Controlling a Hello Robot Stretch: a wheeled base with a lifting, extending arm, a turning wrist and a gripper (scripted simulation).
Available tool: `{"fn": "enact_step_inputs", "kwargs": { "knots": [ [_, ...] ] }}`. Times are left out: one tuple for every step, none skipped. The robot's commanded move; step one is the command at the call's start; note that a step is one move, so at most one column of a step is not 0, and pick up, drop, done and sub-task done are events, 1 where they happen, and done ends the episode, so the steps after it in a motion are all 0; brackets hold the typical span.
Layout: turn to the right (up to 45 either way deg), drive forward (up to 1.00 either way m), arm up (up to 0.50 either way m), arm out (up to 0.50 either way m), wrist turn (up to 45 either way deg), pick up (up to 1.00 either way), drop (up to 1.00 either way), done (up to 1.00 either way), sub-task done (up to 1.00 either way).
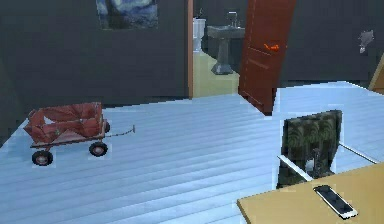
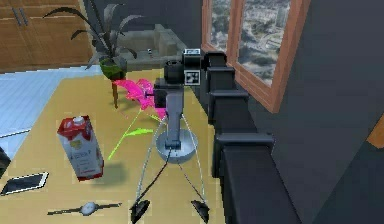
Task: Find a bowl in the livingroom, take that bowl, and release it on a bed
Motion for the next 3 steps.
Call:
{"fn": "enact_step_inputs", "kwargs": {
  "knots": [
    [0.0,0.00,0.00,0.00,45.0,0.00,0.00,0.00,0.00],
    [0.0,0.00,0.00,0.00,45.0,0.00,0.00,0.00,0.00],
    [0.0,0.00,0.00,0.00,45.0,0.00,0.00,0.00,0.00]
  ]
}}
